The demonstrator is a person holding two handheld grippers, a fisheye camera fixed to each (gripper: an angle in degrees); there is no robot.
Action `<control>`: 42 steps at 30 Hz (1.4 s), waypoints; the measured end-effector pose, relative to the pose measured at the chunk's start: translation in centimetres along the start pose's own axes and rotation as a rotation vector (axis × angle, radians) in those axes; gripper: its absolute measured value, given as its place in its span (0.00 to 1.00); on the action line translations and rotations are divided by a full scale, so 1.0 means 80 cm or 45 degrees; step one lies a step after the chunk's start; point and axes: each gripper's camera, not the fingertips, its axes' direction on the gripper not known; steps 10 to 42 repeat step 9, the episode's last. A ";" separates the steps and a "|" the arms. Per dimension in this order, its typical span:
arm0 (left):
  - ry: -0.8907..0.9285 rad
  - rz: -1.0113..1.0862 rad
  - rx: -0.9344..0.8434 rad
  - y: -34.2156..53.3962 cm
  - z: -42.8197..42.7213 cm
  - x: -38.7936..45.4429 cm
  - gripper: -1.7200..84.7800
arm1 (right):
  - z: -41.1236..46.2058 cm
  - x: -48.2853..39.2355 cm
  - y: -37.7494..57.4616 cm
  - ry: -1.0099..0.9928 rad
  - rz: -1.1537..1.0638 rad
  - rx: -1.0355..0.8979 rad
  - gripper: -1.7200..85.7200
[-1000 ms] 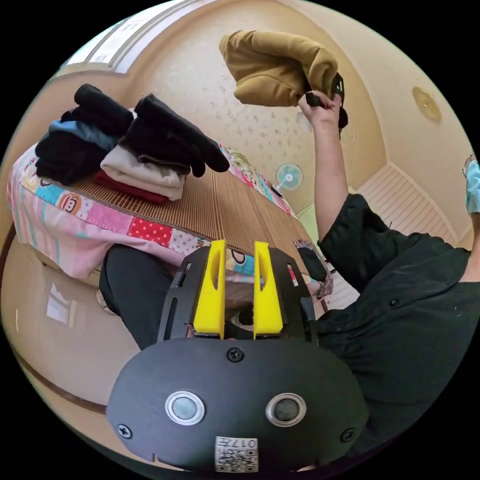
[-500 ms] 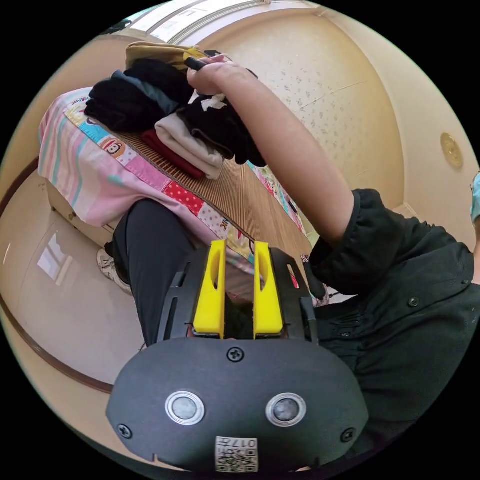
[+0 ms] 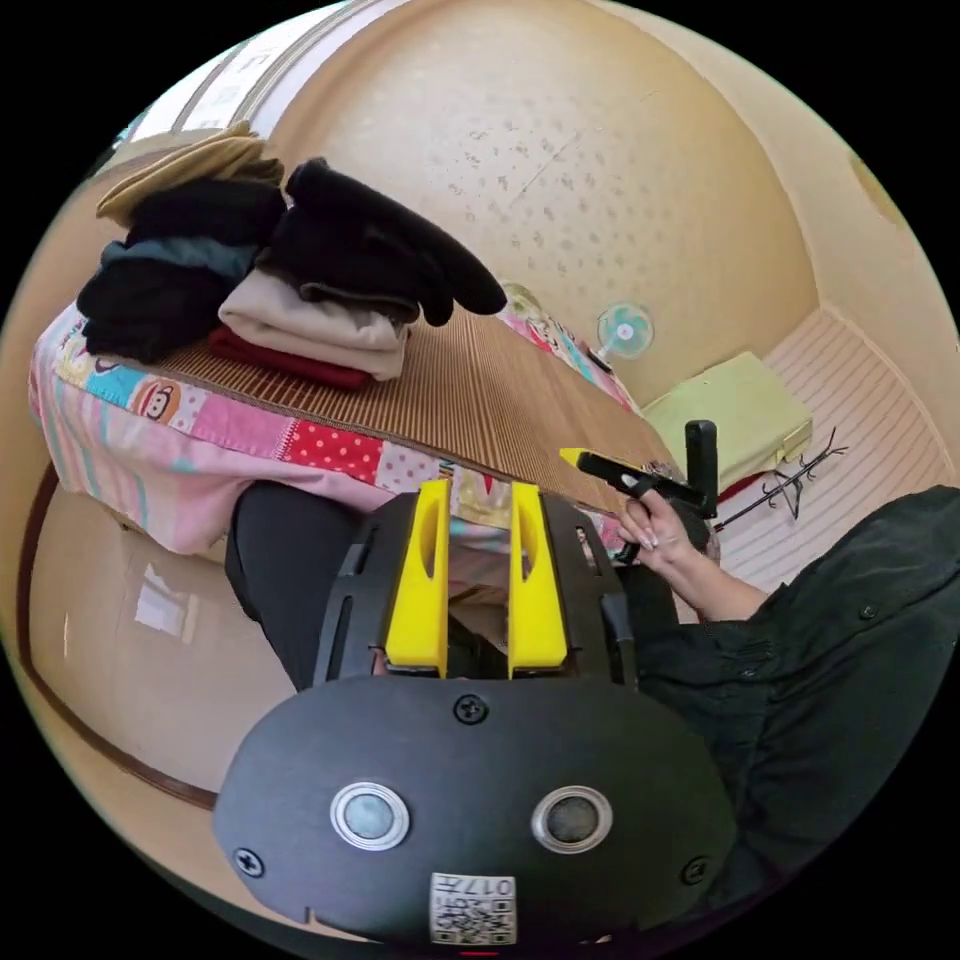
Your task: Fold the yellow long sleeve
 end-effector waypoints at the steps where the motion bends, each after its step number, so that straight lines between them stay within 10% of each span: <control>1: -0.004 0.042 -0.053 -0.006 0.016 0.010 0.12 | -0.019 0.044 0.040 0.059 0.213 -0.040 0.03; 9: 0.393 0.444 -0.270 -0.075 0.161 0.175 0.02 | -0.242 0.121 0.198 0.741 0.445 0.553 0.04; 42: 0.393 0.444 -0.270 -0.075 0.161 0.175 0.02 | -0.242 0.121 0.198 0.741 0.445 0.553 0.04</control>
